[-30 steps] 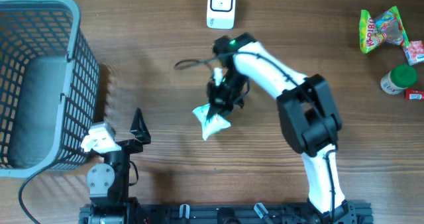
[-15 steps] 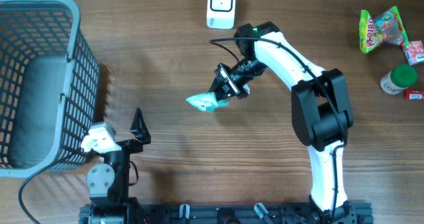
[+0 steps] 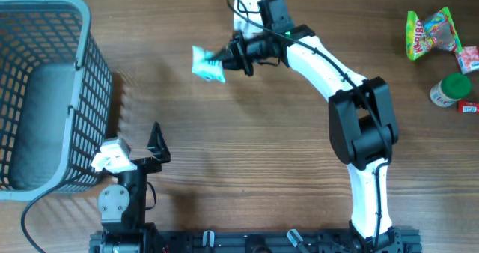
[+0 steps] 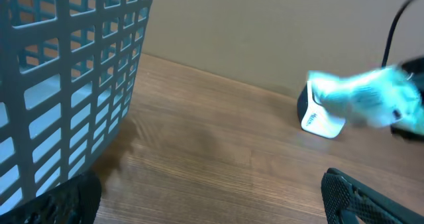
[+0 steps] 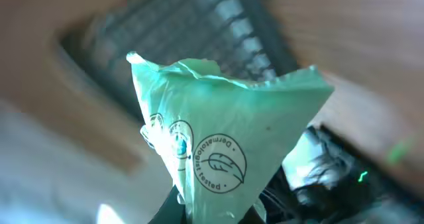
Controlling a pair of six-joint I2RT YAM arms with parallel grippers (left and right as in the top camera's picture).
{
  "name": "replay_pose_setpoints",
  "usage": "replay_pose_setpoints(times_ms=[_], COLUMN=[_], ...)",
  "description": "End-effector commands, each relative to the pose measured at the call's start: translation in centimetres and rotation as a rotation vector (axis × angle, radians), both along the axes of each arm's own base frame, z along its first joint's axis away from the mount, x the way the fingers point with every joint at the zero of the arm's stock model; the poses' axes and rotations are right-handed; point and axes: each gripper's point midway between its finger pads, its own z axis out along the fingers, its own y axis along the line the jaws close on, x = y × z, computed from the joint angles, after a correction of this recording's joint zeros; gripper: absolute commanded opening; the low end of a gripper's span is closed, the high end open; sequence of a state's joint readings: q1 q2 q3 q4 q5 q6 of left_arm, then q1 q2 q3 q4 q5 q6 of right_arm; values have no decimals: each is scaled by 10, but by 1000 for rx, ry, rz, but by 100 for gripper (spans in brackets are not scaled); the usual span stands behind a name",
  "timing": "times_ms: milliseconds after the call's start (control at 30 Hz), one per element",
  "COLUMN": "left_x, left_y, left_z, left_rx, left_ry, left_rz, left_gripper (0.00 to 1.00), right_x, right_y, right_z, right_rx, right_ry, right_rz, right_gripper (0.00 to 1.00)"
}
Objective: Scan the item barcode
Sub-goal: 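Lift the wipes pack and hold it at the scanner, right gripper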
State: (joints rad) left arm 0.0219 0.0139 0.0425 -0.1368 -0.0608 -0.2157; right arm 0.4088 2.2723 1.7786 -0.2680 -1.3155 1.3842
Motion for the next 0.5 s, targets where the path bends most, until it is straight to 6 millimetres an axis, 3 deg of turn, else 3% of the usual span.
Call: replay_pose_setpoints(times_ms=[0, 100, 200, 267, 367, 467], left_x=[0, 0, 0, 0, 0, 0], left_y=[0, 0, 0, 0, 0, 0], left_z=[-1, -1, -1, -1, -1, -1], left_rx=[1, 1, 1, 1, 1, 1], left_ry=[-3, -3, -3, -3, -3, -3], left_rz=[-2, -2, -2, -2, -2, -2], left_gripper=[100, 100, 100, 100, 100, 100], right_x=[-21, -23, -31, -56, -85, -86], right_y=[-1, 0, 4, 9, 14, 17], right_z=[51, 78, 108, 131, 143, 142], right_rx=[322, 454, 602, 756, 978, 1087], right_ry=[-418, -760, -1265, -1739, -2373, -2693], right_rz=[233, 303, 349, 388, 397, 372], right_gripper=[4, 4, 4, 4, 4, 4])
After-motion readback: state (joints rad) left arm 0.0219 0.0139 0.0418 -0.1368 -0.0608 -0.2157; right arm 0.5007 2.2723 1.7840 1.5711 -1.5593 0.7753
